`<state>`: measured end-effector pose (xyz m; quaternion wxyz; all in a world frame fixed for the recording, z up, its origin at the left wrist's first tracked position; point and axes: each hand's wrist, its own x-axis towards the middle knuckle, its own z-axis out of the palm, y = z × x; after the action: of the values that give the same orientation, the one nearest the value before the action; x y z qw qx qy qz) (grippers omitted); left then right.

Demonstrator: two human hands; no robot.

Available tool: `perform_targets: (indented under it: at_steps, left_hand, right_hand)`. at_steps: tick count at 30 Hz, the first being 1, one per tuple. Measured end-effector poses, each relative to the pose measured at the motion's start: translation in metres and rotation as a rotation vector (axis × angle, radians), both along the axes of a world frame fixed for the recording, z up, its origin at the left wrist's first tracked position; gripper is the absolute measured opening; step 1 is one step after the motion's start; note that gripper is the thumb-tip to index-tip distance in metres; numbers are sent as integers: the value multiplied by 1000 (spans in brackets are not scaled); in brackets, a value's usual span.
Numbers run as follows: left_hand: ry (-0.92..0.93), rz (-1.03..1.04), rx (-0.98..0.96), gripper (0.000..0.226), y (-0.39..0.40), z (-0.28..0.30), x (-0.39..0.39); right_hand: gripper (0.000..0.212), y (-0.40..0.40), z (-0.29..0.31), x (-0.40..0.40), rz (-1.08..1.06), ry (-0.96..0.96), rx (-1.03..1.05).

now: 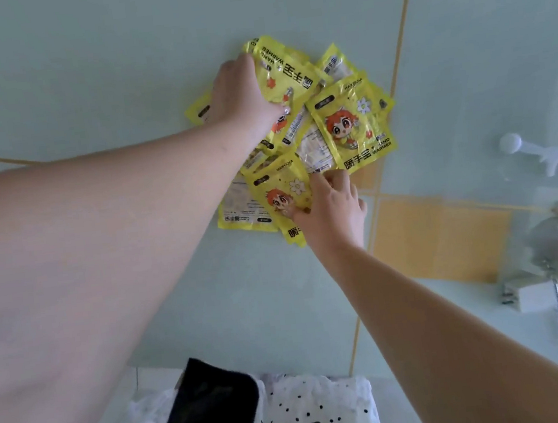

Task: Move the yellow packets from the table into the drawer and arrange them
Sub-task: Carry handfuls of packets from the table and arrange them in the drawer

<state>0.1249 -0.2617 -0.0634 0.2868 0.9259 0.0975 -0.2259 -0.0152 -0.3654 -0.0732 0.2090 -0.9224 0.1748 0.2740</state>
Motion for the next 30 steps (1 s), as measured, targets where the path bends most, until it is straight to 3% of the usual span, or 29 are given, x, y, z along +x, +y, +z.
perform_targets:
  at_steps: [4, 8, 13, 20, 30]
  left_hand:
    - [-22, -87, 136, 60, -15, -3, -6]
    - [-16, -4, 100, 52, -15, -1, -9]
    - [62, 110, -44, 54, 9, 12, -4]
    - [164, 233, -132, 47, 34, 17, 17]
    - [72, 92, 32, 50, 20, -2, 20]
  right_hand:
    - [49, 3, 0, -1, -21, 0, 33]
    - [57, -8, 7, -5, -243, 43, 290]
    - [37, -49, 23, -3, -351, 94, 364]
    - [39, -93, 32, 47, -443, -69, 242]
    - [60, -83, 3, 66, -135, -57, -10]
